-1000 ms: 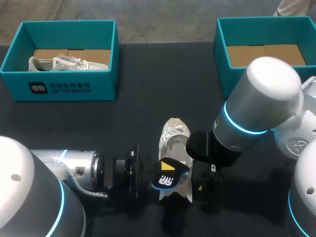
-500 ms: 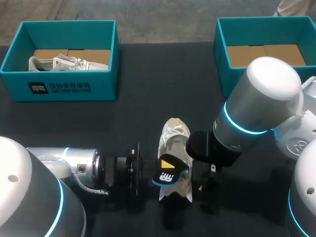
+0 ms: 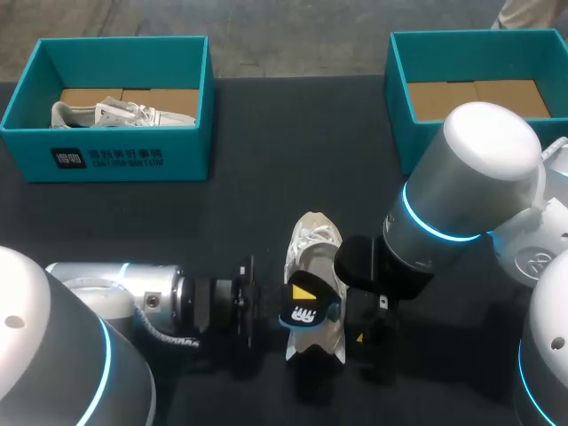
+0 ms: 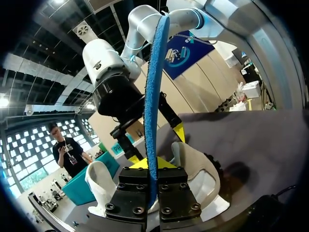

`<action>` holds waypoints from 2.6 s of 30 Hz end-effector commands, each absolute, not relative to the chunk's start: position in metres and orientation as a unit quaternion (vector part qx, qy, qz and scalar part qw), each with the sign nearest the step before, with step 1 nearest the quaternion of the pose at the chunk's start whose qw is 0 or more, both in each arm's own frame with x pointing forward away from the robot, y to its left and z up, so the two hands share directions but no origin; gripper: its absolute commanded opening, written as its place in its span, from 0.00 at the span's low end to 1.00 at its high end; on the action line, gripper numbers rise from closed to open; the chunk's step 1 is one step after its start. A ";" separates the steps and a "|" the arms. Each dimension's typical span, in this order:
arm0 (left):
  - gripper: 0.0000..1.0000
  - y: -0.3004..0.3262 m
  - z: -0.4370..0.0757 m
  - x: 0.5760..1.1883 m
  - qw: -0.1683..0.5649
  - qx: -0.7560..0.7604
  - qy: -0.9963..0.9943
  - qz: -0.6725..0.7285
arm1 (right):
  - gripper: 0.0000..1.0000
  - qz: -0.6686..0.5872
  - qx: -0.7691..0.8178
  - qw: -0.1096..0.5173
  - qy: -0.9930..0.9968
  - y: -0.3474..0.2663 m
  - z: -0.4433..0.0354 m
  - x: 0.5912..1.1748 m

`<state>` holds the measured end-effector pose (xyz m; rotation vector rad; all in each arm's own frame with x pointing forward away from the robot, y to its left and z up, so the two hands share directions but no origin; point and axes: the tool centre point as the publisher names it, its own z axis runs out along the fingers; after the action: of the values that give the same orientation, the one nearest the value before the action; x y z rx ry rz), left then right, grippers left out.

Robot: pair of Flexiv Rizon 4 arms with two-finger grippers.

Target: Take the shoe out of the shoebox, open the shoe tongue, remove and reinsert the insole, then place the shoe into the shoebox

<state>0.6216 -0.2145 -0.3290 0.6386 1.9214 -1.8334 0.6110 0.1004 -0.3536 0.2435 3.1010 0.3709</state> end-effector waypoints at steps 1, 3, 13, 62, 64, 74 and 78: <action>0.00 -0.219 -0.332 0.627 0.203 0.233 0.692 -0.653 | 1.00 0.119 0.078 0.006 0.990 0.100 -0.355 0.610; 0.00 -0.220 -0.333 0.628 0.204 0.233 0.692 -0.652 | 1.00 0.119 0.078 0.006 0.990 0.100 -0.355 0.610; 0.00 -0.220 -0.336 0.634 0.216 0.238 0.702 -0.636 | 1.00 0.119 0.078 0.006 0.990 0.100 -0.355 0.610; 0.36 -0.224 -0.331 0.635 0.210 0.239 0.705 -0.634 | 1.00 0.119 0.078 0.006 0.990 0.100 -0.355 0.610; 0.36 -0.224 -0.329 0.633 0.209 0.242 0.704 -0.635 | 1.00 0.119 0.078 0.006 0.990 0.100 -0.355 0.610; 0.32 -0.224 -0.319 0.632 0.208 0.251 0.702 -0.633 | 1.00 0.119 0.078 0.006 0.990 0.100 -0.355 0.610; 0.31 -0.228 -0.318 0.632 0.200 0.255 0.707 -0.629 | 1.00 0.119 0.078 0.006 0.990 0.100 -0.355 0.610</action>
<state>0.6311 -0.2250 -0.3210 0.7028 1.9577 -1.7627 0.6110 0.1004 -0.3536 0.2435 3.1010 0.3708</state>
